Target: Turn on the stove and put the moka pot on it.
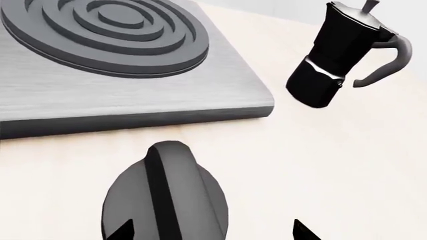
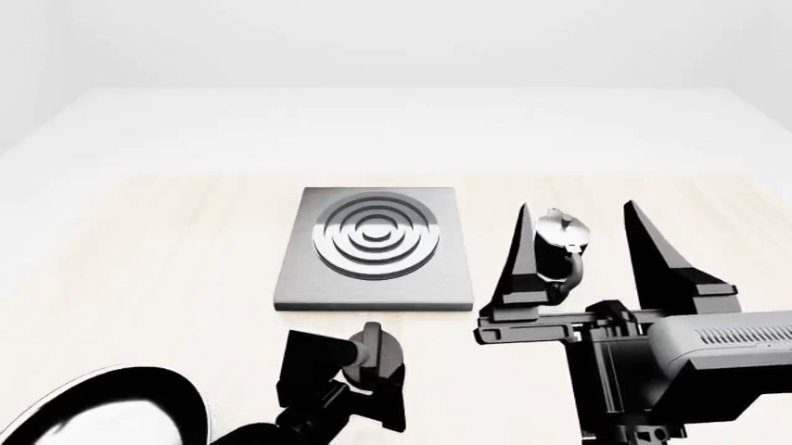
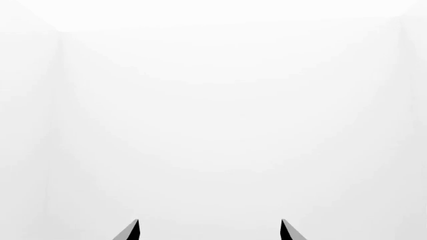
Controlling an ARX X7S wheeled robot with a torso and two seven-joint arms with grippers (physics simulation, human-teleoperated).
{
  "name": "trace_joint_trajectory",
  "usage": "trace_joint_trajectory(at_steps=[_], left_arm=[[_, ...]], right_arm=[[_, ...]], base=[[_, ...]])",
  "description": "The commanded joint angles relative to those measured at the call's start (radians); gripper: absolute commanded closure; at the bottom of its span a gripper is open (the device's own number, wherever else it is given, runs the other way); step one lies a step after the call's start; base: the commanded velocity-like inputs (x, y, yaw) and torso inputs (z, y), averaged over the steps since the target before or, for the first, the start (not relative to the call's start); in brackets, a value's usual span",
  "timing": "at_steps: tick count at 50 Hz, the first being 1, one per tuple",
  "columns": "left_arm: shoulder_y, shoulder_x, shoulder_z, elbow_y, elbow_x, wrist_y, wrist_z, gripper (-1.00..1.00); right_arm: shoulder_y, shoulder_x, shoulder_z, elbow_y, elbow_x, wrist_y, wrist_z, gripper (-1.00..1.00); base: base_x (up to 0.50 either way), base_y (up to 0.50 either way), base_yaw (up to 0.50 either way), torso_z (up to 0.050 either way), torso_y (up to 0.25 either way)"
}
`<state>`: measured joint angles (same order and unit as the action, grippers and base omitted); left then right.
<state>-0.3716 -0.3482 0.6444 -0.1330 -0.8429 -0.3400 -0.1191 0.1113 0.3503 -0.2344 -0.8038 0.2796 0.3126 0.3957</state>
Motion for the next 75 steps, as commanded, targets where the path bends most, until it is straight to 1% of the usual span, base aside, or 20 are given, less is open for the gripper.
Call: trace_joint_trajectory(at_steps=[1, 3, 7, 13, 18, 21, 26, 34, 36, 46, 49, 51, 60, 63, 64, 65, 67, 68, 72, 75], left_arm=[[-0.012, 0.011, 0.002, -0.03, 0.002, 0.006, 0.013, -1.0], [-0.014, 0.015, 0.004, -0.043, 0.006, 0.012, 0.019, -1.0], [-0.018, 0.018, 0.004, -0.049, 0.004, 0.011, 0.021, -1.0], [-0.023, 0.025, 0.009, -0.062, 0.007, 0.013, 0.027, -1.0], [-0.024, 0.029, 0.011, -0.068, 0.007, 0.016, 0.031, -1.0], [-0.025, 0.032, 0.013, -0.067, 0.005, 0.012, 0.03, -1.0], [-0.026, 0.041, 0.019, -0.083, 0.01, 0.019, 0.039, -1.0], [-0.027, 0.053, 0.027, -0.108, 0.016, 0.03, 0.054, -1.0], [-0.029, 0.052, 0.027, -0.1, 0.011, 0.023, 0.05, -1.0], [-0.034, 0.071, 0.04, -0.141, 0.022, 0.037, 0.072, -1.0], [-0.036, 0.072, 0.042, -0.139, 0.02, 0.033, 0.072, -1.0], [-0.037, 0.074, 0.044, -0.138, 0.02, 0.031, 0.072, -1.0], [-0.041, 0.083, 0.065, -0.121, 0.019, 0.012, 0.072, -1.0], [-0.039, 0.089, 0.074, -0.123, 0.024, 0.013, 0.077, -1.0], [-0.038, 0.087, 0.078, -0.107, 0.022, 0.004, 0.07, -1.0], [-0.037, 0.09, 0.081, -0.11, 0.023, 0.006, 0.074, -1.0], [-0.035, 0.091, 0.087, -0.105, 0.026, 0.006, 0.076, -1.0], [-0.034, 0.091, 0.092, -0.093, 0.024, -0.003, 0.071, -1.0], [-0.031, 0.092, 0.103, -0.072, 0.023, -0.011, 0.07, -1.0], [-0.022, 0.094, 0.115, -0.051, 0.021, -0.019, 0.069, -1.0]], right_arm=[[-0.021, 0.002, -0.012, 0.026, -0.015, -0.046, -0.004, -1.0], [0.014, 0.006, -0.001, -0.012, 0.013, 0.021, 0.01, -1.0], [-0.016, 0.005, -0.01, 0.023, -0.01, -0.04, 0.0, -1.0], [0.011, 0.012, -0.006, -0.016, 0.012, 0.02, 0.014, -1.0], [0.012, 0.014, -0.005, -0.017, 0.016, 0.019, 0.016, -1.0], [-0.015, 0.012, -0.016, 0.014, -0.008, -0.037, 0.007, -1.0], [0.016, 0.016, -0.01, -0.02, 0.016, 0.02, 0.019, -1.0], [-0.01, 0.017, -0.019, 0.008, -0.003, -0.033, 0.013, -1.0], [0.013, 0.019, -0.014, -0.013, 0.016, 0.01, 0.021, -1.0], [0.012, 0.022, -0.017, -0.011, 0.017, 0.005, 0.023, -1.0], [-0.017, 0.022, -0.024, 0.023, -0.004, -0.056, 0.013, -1.0], [0.012, 0.025, -0.016, -0.009, 0.02, 0.0, 0.024, -1.0], [0.027, 0.03, -0.015, -0.029, 0.031, 0.025, 0.033, -1.0], [0.028, 0.031, -0.016, -0.03, 0.032, 0.025, 0.034, -1.0], [0.001, 0.029, -0.025, 0.002, 0.009, -0.029, 0.024, -1.0], [0.022, 0.032, -0.019, -0.026, 0.027, 0.015, 0.034, -1.0], [0.0, 0.031, -0.027, -0.001, 0.009, -0.03, 0.025, -1.0], [0.02, 0.033, -0.019, -0.027, 0.028, 0.012, 0.035, -1.0], [0.024, 0.037, -0.016, -0.034, 0.035, 0.021, 0.039, -1.0], [-0.004, 0.034, -0.026, -0.002, 0.012, -0.035, 0.03, -1.0]], base=[[0.0, 0.0, 0.0, 0.0, 0.0], [0.0, 0.0, 0.0, 0.0, 0.0], [0.0, 0.0, 0.0, 0.0, 0.0], [0.0, 0.0, 0.0, 0.0, 0.0], [0.0, 0.0, 0.0, 0.0, 0.0], [0.0, 0.0, 0.0, 0.0, 0.0], [0.0, 0.0, 0.0, 0.0, 0.0], [0.0, 0.0, 0.0, 0.0, 0.0], [0.0, 0.0, 0.0, 0.0, 0.0], [0.0, 0.0, 0.0, 0.0, 0.0], [0.0, 0.0, 0.0, 0.0, 0.0], [0.0, 0.0, 0.0, 0.0, 0.0], [0.0, 0.0, 0.0, 0.0, 0.0], [0.0, 0.0, 0.0, 0.0, 0.0], [0.0, 0.0, 0.0, 0.0, 0.0], [0.0, 0.0, 0.0, 0.0, 0.0], [0.0, 0.0, 0.0, 0.0, 0.0], [0.0, 0.0, 0.0, 0.0, 0.0], [0.0, 0.0, 0.0, 0.0, 0.0], [0.0, 0.0, 0.0, 0.0, 0.0]])
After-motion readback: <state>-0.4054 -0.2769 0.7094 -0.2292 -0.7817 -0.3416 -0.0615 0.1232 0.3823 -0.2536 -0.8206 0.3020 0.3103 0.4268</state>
